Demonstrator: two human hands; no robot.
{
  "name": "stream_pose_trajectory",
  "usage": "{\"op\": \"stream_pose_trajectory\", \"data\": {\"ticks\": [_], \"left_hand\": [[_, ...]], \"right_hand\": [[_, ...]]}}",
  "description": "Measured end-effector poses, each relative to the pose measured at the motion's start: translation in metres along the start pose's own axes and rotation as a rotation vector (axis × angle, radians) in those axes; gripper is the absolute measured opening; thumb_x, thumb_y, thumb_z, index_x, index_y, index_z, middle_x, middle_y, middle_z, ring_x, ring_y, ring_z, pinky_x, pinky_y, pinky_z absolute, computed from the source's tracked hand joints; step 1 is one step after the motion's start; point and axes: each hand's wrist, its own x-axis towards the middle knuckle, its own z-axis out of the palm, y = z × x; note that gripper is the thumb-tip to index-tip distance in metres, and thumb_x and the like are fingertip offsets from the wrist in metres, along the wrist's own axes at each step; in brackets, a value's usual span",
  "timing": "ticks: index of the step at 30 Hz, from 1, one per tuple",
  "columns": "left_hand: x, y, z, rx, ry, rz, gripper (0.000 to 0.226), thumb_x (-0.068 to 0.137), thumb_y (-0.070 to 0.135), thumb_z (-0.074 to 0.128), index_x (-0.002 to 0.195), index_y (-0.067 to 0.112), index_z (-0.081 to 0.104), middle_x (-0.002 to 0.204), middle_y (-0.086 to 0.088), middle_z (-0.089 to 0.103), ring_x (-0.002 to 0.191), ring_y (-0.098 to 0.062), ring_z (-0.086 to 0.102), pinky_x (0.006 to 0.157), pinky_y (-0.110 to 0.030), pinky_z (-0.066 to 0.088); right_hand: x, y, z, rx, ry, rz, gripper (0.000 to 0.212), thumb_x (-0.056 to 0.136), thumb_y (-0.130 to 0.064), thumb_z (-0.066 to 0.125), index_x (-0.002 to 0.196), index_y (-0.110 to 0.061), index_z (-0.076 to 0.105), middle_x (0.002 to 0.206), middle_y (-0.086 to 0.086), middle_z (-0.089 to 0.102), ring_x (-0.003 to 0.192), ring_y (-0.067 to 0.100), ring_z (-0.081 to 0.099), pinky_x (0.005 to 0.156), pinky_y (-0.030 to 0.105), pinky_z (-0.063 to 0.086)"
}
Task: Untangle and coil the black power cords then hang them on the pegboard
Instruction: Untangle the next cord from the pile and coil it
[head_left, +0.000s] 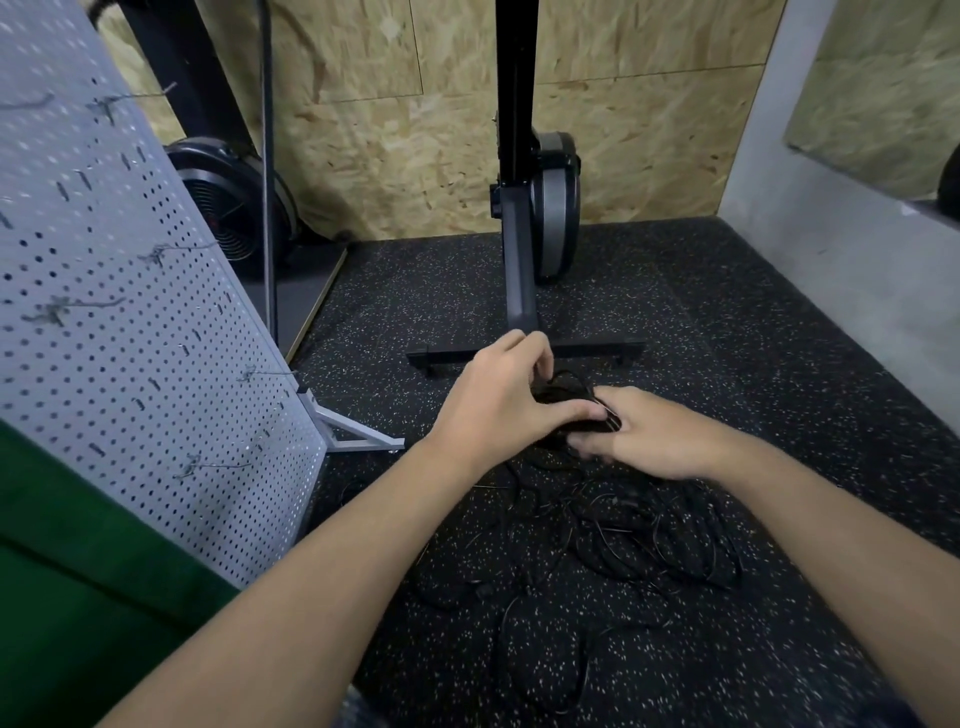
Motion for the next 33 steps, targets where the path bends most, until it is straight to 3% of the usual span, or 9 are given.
{"op": "stream_pose_trajectory", "data": {"ticks": [2,5,8,12,17,22,24,28,33], "left_hand": [[0.001,-0.005,-0.003,-0.067,-0.127,-0.051,0.053,0.074,0.065,0.083,0.083,0.019,0.059,0.071,0.010,0.052,0.063,-0.004,0.045,0.058,-0.023,0.037],[0.001,-0.015,-0.008,-0.234,-0.370,-0.134,0.030,0.085,0.046,0.084,0.090,0.021,0.067,0.080,-0.002,0.068,0.064,-0.005,0.054,0.064,-0.028,0.050],[0.004,-0.019,-0.011,-0.217,-0.417,-0.135,0.020,0.090,0.039,0.080,0.094,0.023,0.068,0.089,0.003,0.071,0.081,-0.017,0.064,0.078,-0.036,0.055],[0.006,-0.025,-0.015,-0.184,-0.479,-0.121,0.015,0.101,0.039,0.067,0.098,0.024,0.063,0.091,0.008,0.066,0.081,-0.008,0.060,0.080,-0.034,0.053],[-0.006,-0.033,-0.007,-0.364,-0.367,-0.285,0.045,0.091,0.070,0.062,0.097,0.026,0.064,0.092,-0.003,0.076,0.085,-0.018,0.071,0.086,-0.050,0.058],[-0.019,-0.032,0.005,-0.602,-0.458,-0.561,0.082,0.091,0.087,0.035,0.114,0.024,0.080,0.115,0.006,0.079,0.120,-0.012,0.068,0.120,-0.045,0.038],[-0.023,-0.031,0.011,-0.699,-0.434,-0.620,0.073,0.100,0.076,0.033,0.114,0.021,0.078,0.113,0.000,0.079,0.118,-0.016,0.069,0.117,-0.049,0.042],[-0.028,-0.031,0.019,-0.652,-0.451,-0.581,0.017,0.113,0.030,0.045,0.109,0.023,0.060,0.121,-0.005,0.075,0.116,-0.016,0.067,0.098,-0.038,0.048],[-0.031,-0.030,0.027,-0.579,-0.483,-0.576,0.015,0.112,0.018,0.046,0.104,0.023,0.058,0.111,-0.006,0.077,0.098,-0.017,0.066,0.083,-0.039,0.051]], "right_hand": [[-0.004,0.004,-0.002,0.033,-0.090,-0.007,0.023,0.097,-0.046,0.069,0.101,-0.025,0.060,0.095,-0.004,0.078,0.086,0.017,0.072,0.086,0.046,0.057],[-0.011,0.008,-0.006,0.124,-0.199,-0.011,0.015,0.101,-0.035,0.067,0.105,-0.022,0.063,0.095,-0.005,0.079,0.077,0.010,0.067,0.082,0.043,0.057],[-0.017,0.006,-0.011,0.247,-0.279,-0.019,0.016,0.103,-0.026,0.065,0.111,-0.011,0.066,0.093,-0.002,0.078,0.076,0.009,0.065,0.075,0.031,0.054],[-0.019,0.002,-0.014,0.383,-0.379,-0.040,0.019,0.103,-0.023,0.064,0.113,-0.007,0.066,0.097,0.001,0.076,0.081,0.013,0.064,0.072,0.029,0.055],[-0.022,0.003,-0.016,0.484,-0.360,-0.044,0.022,0.102,-0.021,0.065,0.118,-0.006,0.066,0.099,0.004,0.076,0.082,0.015,0.063,0.072,0.030,0.055],[-0.023,0.010,-0.019,0.701,-0.235,-0.019,0.024,0.100,-0.019,0.065,0.121,-0.007,0.066,0.099,0.009,0.075,0.080,0.015,0.063,0.066,0.028,0.054],[-0.022,0.013,-0.017,0.756,-0.155,-0.012,0.027,0.099,-0.020,0.066,0.122,-0.007,0.066,0.099,0.010,0.074,0.080,0.016,0.063,0.068,0.032,0.052],[-0.019,0.015,-0.013,0.801,-0.002,-0.020,0.028,0.099,-0.021,0.066,0.124,-0.008,0.067,0.100,0.011,0.076,0.080,0.016,0.063,0.074,0.039,0.049],[-0.019,0.013,-0.012,0.765,0.131,-0.048,0.020,0.102,-0.018,0.064,0.120,-0.012,0.070,0.104,0.013,0.078,0.078,0.014,0.063,0.072,0.034,0.053]]}}
